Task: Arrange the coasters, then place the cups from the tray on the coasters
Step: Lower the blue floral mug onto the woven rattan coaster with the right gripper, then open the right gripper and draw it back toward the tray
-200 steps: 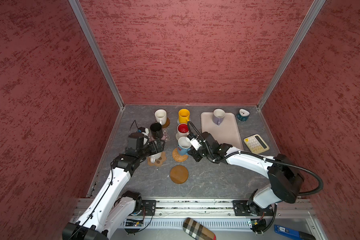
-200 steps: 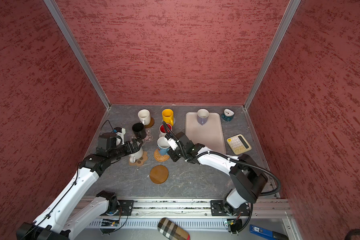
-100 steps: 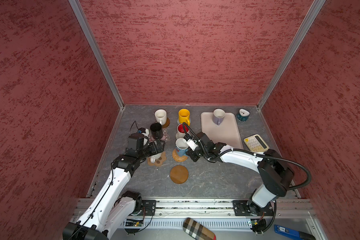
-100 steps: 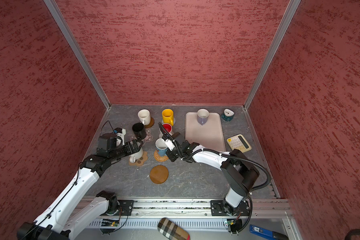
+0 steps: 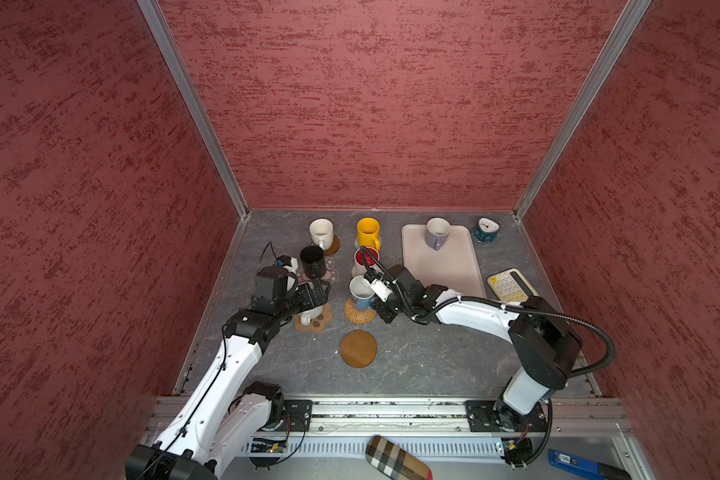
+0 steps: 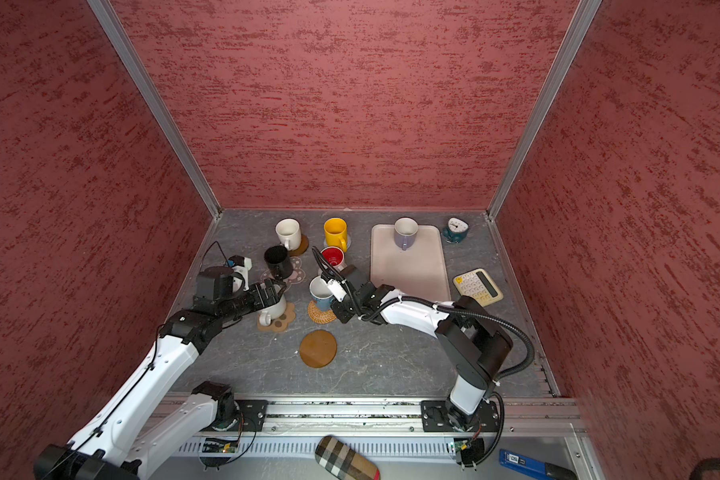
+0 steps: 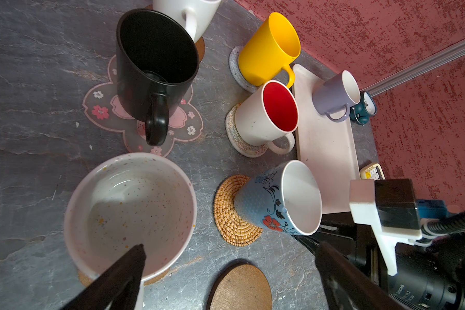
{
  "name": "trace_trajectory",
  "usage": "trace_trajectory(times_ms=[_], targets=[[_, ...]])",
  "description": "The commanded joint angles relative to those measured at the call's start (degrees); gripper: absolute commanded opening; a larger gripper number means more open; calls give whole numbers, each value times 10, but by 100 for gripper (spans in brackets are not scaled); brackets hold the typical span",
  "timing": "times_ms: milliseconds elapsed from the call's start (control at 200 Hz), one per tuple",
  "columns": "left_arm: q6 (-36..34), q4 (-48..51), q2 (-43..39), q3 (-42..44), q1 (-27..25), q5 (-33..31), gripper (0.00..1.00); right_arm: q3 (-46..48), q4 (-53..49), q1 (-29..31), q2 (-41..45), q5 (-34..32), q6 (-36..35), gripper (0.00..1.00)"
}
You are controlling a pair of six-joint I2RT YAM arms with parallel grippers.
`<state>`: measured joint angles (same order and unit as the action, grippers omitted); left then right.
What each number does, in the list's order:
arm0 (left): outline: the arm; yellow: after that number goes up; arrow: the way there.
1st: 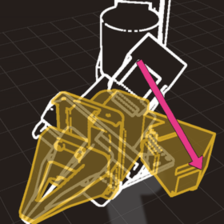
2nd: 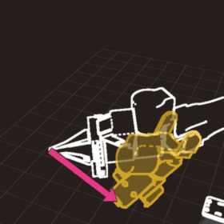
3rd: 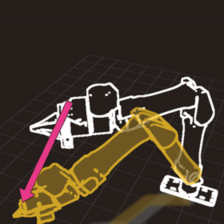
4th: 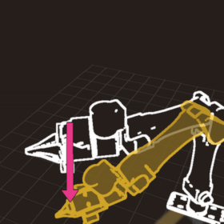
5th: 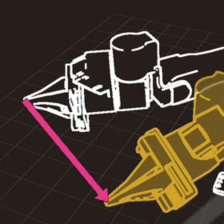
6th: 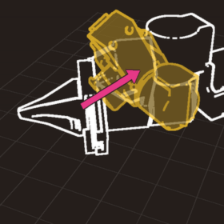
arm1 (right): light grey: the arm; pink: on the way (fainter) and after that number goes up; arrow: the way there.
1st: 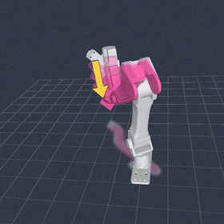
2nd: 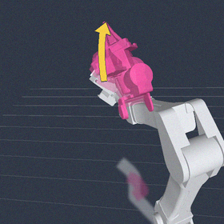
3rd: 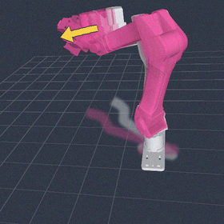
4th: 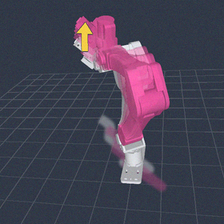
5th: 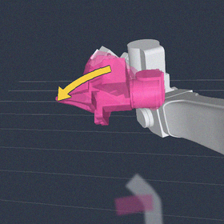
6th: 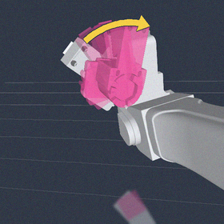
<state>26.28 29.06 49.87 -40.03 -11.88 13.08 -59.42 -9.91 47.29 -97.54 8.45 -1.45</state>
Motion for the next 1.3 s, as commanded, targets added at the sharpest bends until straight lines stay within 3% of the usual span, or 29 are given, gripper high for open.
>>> trace_trajectory(times_ms=[0,185,441,656,1152,1292], targets=[[1,-9,-2,1,4,2,100,-16,45,8,0,-9,-21,0],[1,-4,-6,0,4,2,100,-10,52,12,2,-12,-22,1],[1,2,-12,-5,3,1,100,-8,48,17,5,-18,-25,20],[2,9,-15,-9,4,1,99,-5,46,18,10,-24,-27,26],[-1,41,-22,-48,3,5,99,20,53,20,68,-33,-23,73],[2,59,-16,-69,0,6,100,47,72,20,114,-42,-15,81]])
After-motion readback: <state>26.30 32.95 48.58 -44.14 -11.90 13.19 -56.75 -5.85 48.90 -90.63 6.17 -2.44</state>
